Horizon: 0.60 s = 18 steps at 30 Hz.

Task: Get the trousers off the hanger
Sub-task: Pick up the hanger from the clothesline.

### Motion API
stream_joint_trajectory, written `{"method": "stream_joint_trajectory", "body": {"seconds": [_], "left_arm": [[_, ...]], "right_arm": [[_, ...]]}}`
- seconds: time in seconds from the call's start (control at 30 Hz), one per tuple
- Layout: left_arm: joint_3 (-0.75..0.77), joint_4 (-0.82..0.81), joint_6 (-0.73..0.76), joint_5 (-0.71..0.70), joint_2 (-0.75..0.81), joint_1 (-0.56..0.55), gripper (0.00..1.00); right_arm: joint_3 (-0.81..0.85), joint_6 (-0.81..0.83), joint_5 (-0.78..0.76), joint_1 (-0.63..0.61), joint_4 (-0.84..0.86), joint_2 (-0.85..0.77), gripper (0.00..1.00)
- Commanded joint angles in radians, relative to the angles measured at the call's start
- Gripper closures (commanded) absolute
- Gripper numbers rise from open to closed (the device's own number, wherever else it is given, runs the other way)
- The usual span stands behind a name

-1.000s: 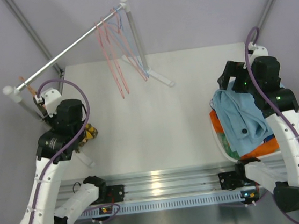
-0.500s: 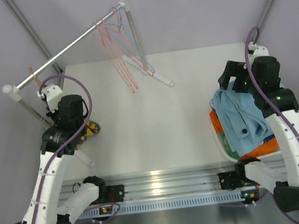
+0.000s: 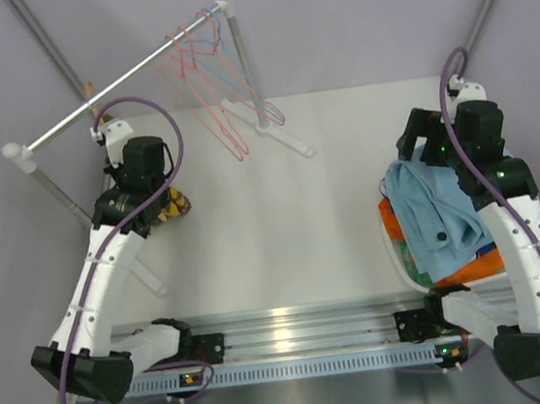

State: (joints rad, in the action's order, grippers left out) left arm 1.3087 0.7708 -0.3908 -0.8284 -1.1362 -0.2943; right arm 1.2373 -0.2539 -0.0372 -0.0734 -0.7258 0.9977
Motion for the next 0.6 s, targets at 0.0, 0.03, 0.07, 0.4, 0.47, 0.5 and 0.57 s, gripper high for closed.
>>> {"method": "stream_joint_trajectory", "body": {"seconds": [0.0, 0.03, 0.07, 0.4, 0.47, 0.5, 0.57], "left_arm": [[0.052, -0.125, -0.003, 0.064, -0.042, 0.003, 0.93], [0.067, -0.130, -0.006, 0.064, -0.053, 0.003, 0.94], [0.072, -0.134, -0.010, 0.067, -0.075, 0.003, 0.94], [0.054, -0.251, -0.008, 0.017, -0.122, 0.003, 0.83], [0.029, -0.339, 0.053, 0.050, -0.108, 0.003, 0.72], [0.002, -0.378, 0.078, 0.061, -0.099, 0.003, 0.68], [-0.017, -0.445, 0.124, 0.078, -0.083, 0.003, 0.65]], "right_arm": [[0.004, 0.015, -0.038, 0.015, 0.034, -0.001, 0.00], [0.005, 0.015, -0.041, 0.015, 0.032, -0.002, 0.00], [0.005, 0.016, -0.050, 0.015, 0.032, -0.005, 0.00], [0.002, 0.019, -0.095, 0.015, 0.071, -0.031, 0.00], [-0.012, 0.019, -0.075, 0.015, 0.084, -0.041, 0.00], [-0.016, 0.024, -0.066, 0.015, 0.100, -0.044, 0.00], [-0.029, 0.024, -0.043, 0.017, 0.106, -0.044, 0.00]]}}
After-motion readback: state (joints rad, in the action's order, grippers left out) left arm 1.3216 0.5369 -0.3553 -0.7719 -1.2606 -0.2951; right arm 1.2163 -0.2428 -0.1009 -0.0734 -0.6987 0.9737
